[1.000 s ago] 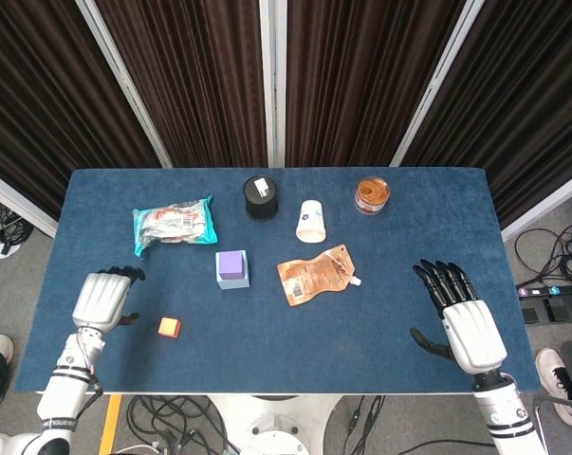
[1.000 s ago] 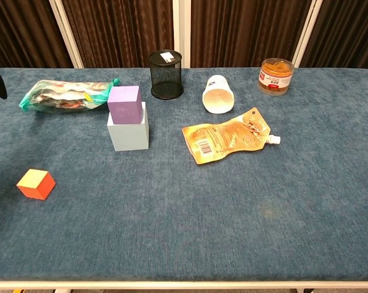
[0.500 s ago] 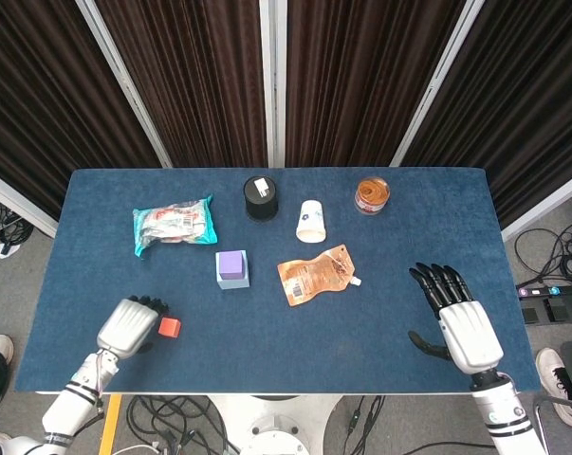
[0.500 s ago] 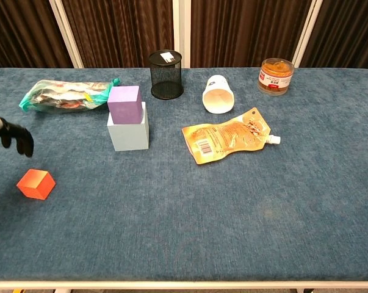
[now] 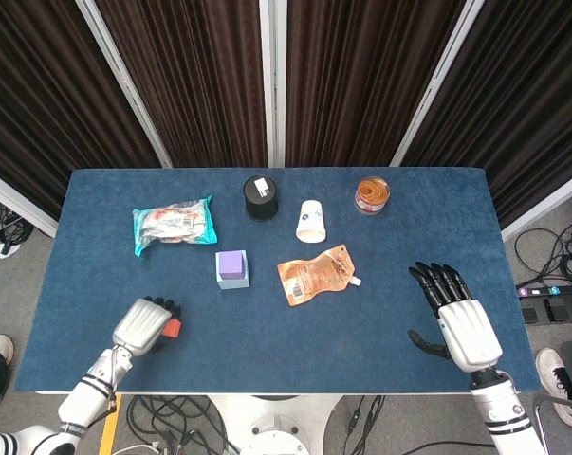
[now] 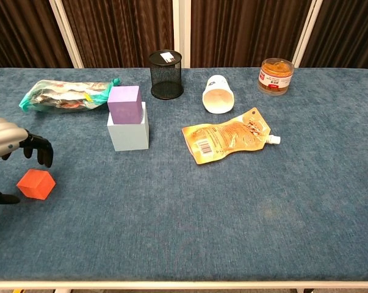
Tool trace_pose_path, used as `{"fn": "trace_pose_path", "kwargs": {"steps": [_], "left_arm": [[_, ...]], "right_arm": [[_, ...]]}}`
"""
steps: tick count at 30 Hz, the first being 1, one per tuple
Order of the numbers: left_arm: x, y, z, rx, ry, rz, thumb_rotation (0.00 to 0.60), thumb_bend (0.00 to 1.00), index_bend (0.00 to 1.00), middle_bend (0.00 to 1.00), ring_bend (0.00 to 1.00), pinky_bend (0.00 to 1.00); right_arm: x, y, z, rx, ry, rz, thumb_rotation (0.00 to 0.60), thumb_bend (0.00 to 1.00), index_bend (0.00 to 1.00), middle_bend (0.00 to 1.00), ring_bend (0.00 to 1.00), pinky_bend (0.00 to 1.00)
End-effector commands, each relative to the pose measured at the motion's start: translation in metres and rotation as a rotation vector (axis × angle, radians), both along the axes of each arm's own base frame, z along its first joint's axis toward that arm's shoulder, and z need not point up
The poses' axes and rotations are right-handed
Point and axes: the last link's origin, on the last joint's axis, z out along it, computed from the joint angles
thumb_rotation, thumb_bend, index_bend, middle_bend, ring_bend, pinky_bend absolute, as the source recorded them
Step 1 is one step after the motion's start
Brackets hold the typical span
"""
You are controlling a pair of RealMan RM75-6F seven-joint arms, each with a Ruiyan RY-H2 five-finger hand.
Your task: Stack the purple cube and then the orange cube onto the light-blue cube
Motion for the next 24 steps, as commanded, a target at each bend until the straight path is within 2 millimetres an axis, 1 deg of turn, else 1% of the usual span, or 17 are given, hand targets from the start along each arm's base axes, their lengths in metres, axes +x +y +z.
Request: {"fn": "trace_pose_path", "kwargs": {"steps": [1, 8, 15, 24], "left_arm": [[0.0, 0.006, -0.001, 0.001, -0.004, 0.026, 0.6, 0.16, 0.46, 0.5, 0.4, 0.5], [-0.001, 0.015, -0.002, -0.004, 0.0, 0.067, 0.6, 0.17, 0.48, 0.51, 0.4, 0.5], [0.0, 0.015, -0.008, -0.014, 0.003, 0.076, 0.6, 0.19, 0.52, 0.53, 0.4, 0.51], [0.0, 0.018, -0.012, -0.002, 0.009, 0.085, 0.6, 0.23, 0.57, 0.58, 0.44, 0.54]], "right_arm": [[0.0, 0.0, 0.0, 0.002, -0.001, 0.0, 0.6, 0.12, 0.0, 0.06, 0.0, 0.0], [0.0, 0.0, 0.0, 0.003, -0.002, -0.002, 0.6, 0.12, 0.0, 0.06, 0.0, 0.0], [-0.001, -0.001, 0.0, 0.003, -0.003, -0.004, 0.6, 0.12, 0.0, 0.06, 0.0, 0.0], [-0.001, -0.002, 0.001, 0.005, -0.007, -0.004, 0.6, 0.12, 0.0, 0.07, 0.0, 0.0]]}}
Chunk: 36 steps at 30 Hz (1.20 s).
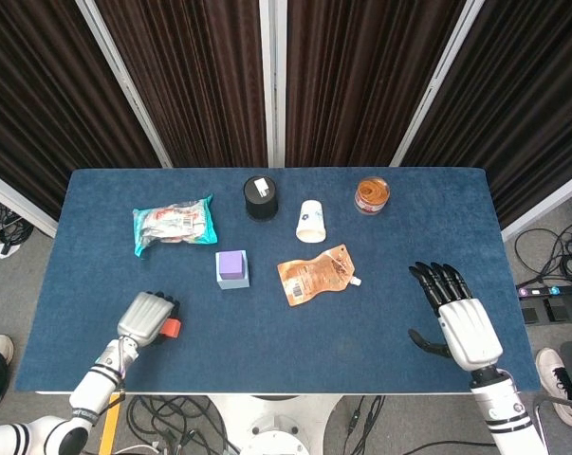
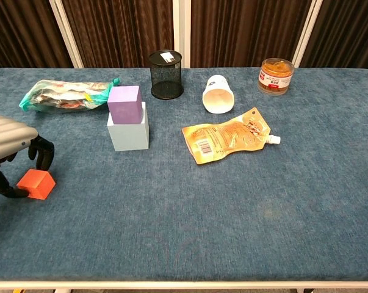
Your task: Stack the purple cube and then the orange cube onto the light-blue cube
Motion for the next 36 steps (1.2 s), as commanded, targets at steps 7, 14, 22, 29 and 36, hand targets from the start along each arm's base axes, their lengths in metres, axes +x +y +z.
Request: {"fn": "trace_pose_path", "kwargs": {"steps": [7, 14, 22, 29, 36], "left_arm": [[0.004, 0.001, 0.005, 0.032, -0.01, 0.007, 0.6, 0.27, 0.61, 0.62, 0.46, 0.56], [0.014, 0.022, 0.052, 0.142, -0.054, 0.074, 0.6, 0.27, 0.61, 0.62, 0.46, 0.56], [0.039, 0.071, 0.12, 0.266, -0.044, 0.114, 0.6, 0.27, 0.61, 0.62, 0.46, 0.55], [0.08, 0.095, 0.125, 0.22, -0.103, 0.127, 0.6, 0.27, 0.6, 0.61, 0.46, 0.55], [0.12, 0.112, 0.095, 0.145, -0.136, 0.103, 0.6, 0.27, 0.6, 0.61, 0.46, 0.55]], "right_arm": [[-0.001, 0.0, 0.0, 0.003, 0.0, -0.003, 0.6, 0.12, 0.0, 0.07, 0.0, 0.0], [-0.003, 0.0, 0.001, 0.002, -0.004, -0.007, 0.6, 0.12, 0.0, 0.07, 0.0, 0.0], [-0.002, 0.001, 0.0, 0.004, -0.002, 0.004, 0.6, 0.12, 0.0, 0.07, 0.0, 0.0], [-0.001, -0.001, -0.002, 0.008, 0.006, 0.0, 0.6, 0.12, 0.0, 0.07, 0.0, 0.0], [-0.002, -0.002, -0.003, 0.01, 0.011, -0.005, 0.6, 0.12, 0.0, 0.07, 0.0, 0.0]]}}
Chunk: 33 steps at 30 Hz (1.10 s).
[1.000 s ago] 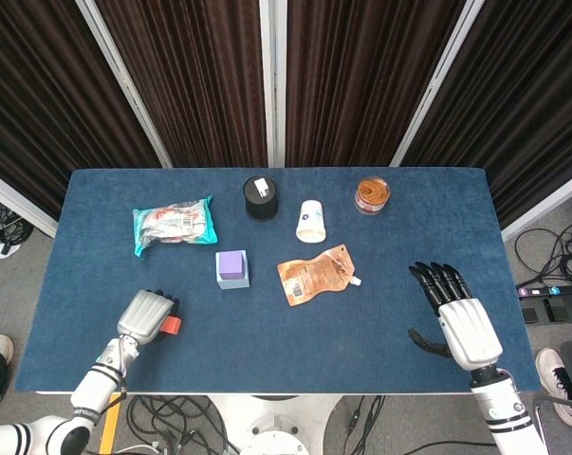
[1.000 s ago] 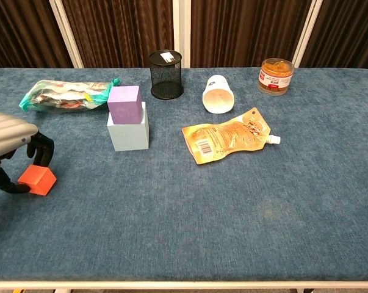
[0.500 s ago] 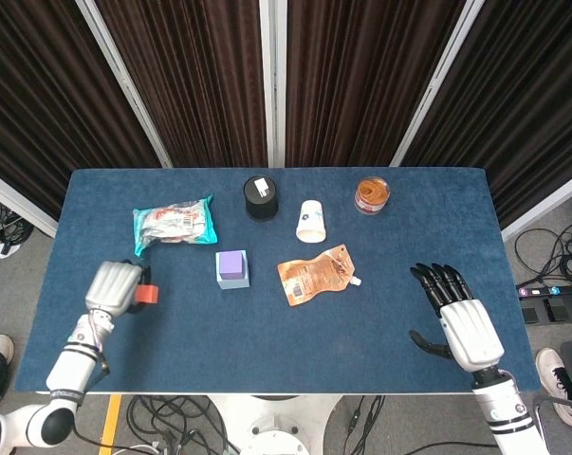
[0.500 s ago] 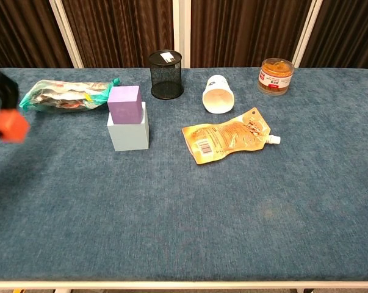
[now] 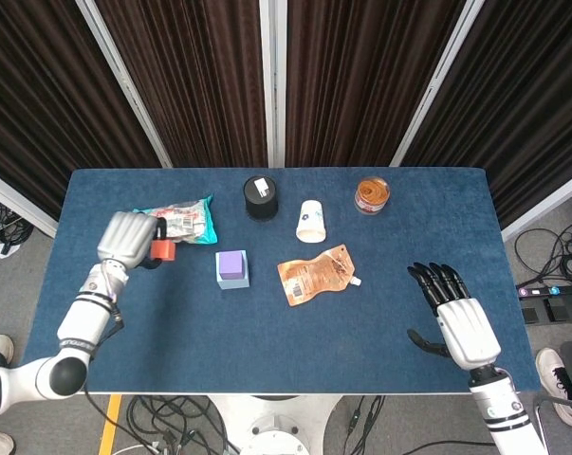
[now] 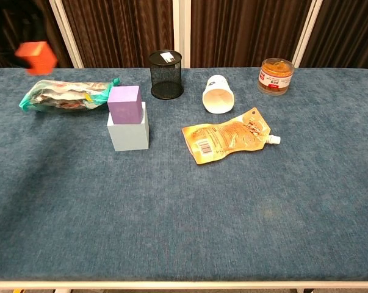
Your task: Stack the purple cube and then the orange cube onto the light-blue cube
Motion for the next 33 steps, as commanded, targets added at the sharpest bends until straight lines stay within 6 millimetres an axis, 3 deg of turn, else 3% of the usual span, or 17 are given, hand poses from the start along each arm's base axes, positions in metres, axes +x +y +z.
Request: {"fn": "trace_pose_path", "kwargs": {"steps": [1, 11, 33], "left_arm": [[0.023, 0.011, -0.019, -0.042, -0.039, -0.006, 0.6, 0.27, 0.6, 0.61, 0.46, 0.55], [0.049, 0.028, -0.053, -0.08, -0.031, 0.011, 0.6, 0.27, 0.6, 0.61, 0.46, 0.55], [0.073, 0.019, -0.064, -0.106, 0.01, 0.025, 0.6, 0.27, 0.6, 0.61, 0.46, 0.55]], "right_arm": [[0.0, -0.001, 0.0, 0.0, 0.002, -0.001, 0.6, 0.13, 0.0, 0.07, 0.0, 0.0], [0.0, -0.003, -0.001, 0.004, 0.004, -0.008, 0.6, 0.13, 0.0, 0.07, 0.0, 0.0], [0.001, -0.001, -0.002, 0.011, 0.004, -0.006, 0.6, 0.13, 0.0, 0.07, 0.0, 0.0]]}}
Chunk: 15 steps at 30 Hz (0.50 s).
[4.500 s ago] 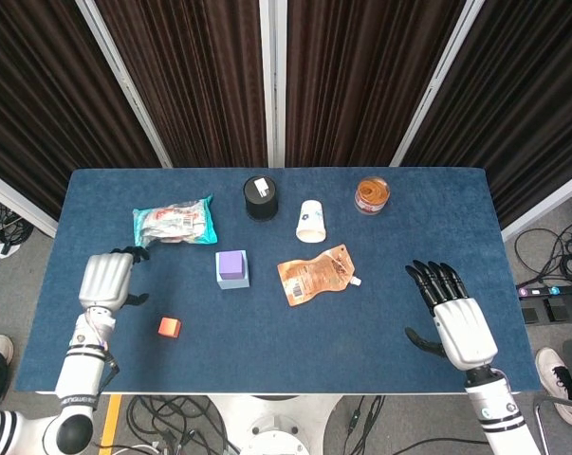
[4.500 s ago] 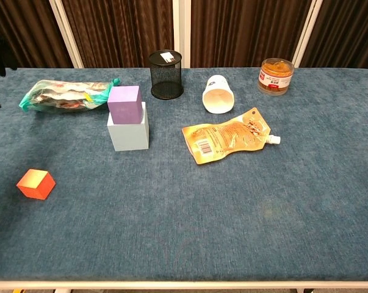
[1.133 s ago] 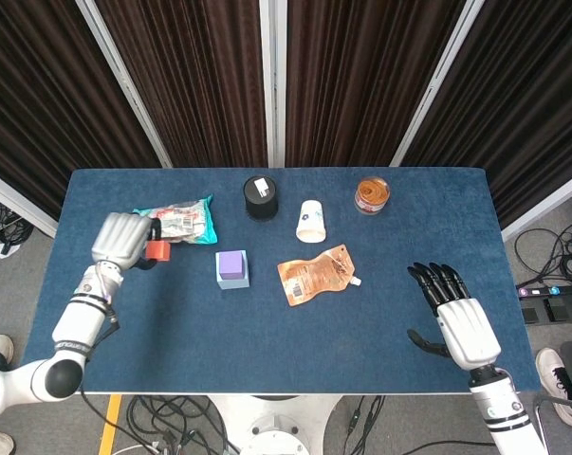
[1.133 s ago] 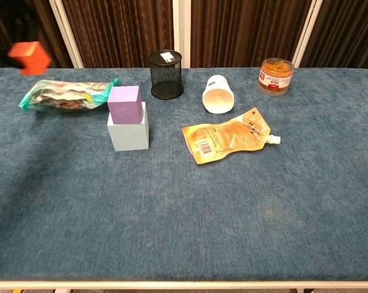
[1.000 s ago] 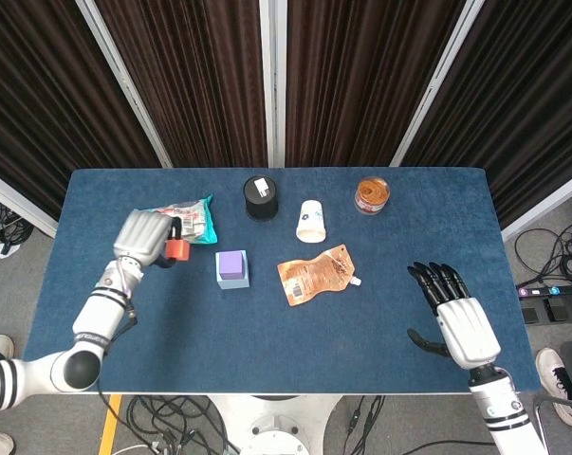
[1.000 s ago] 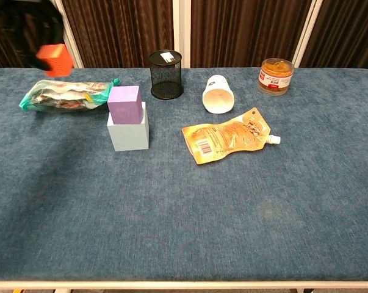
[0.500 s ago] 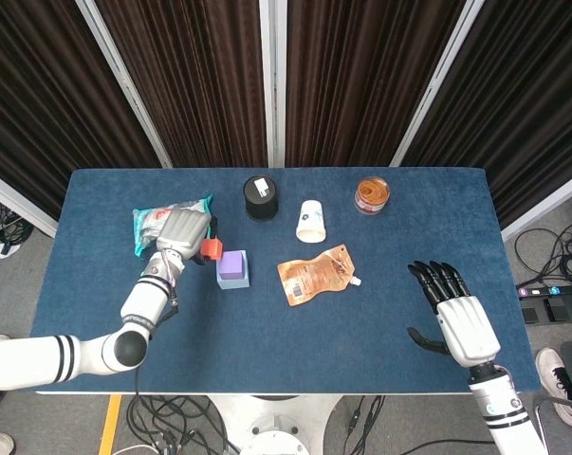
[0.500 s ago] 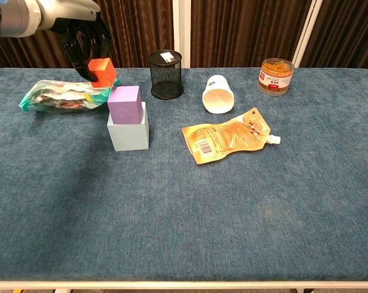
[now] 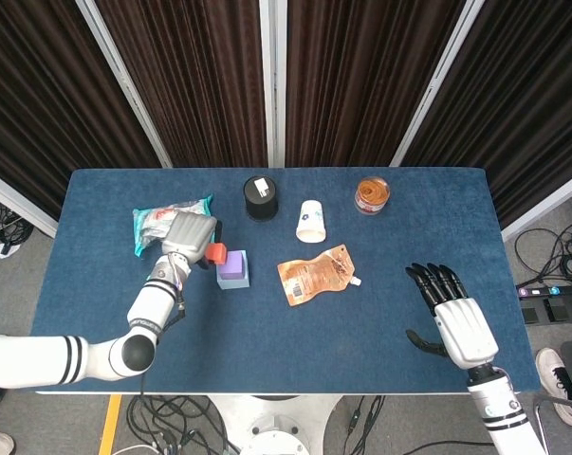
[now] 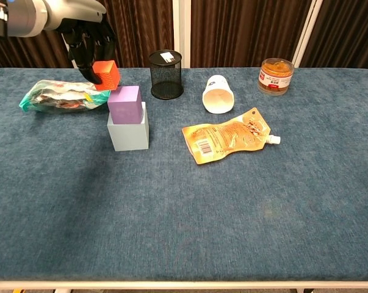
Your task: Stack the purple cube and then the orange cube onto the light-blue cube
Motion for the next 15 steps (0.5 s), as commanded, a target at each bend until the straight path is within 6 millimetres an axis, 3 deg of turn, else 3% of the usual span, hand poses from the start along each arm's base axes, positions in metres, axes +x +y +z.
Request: {"fn": "trace_pose_path", "kwargs": {"steps": [1, 15], "left_arm": [[0.006, -0.003, -0.003, 0.0, 0.007, 0.004, 0.6, 0.27, 0.6, 0.61, 0.46, 0.55], [0.01, -0.007, -0.016, -0.008, 0.036, 0.005, 0.6, 0.27, 0.6, 0.61, 0.46, 0.55]], "right_arm": [[0.0, 0.0, 0.001, -0.001, -0.003, -0.001, 0.6, 0.13, 0.0, 0.07, 0.0, 0.0], [0.0, 0.0, 0.003, 0.003, -0.01, -0.002, 0.6, 0.13, 0.0, 0.07, 0.0, 0.0]]}}
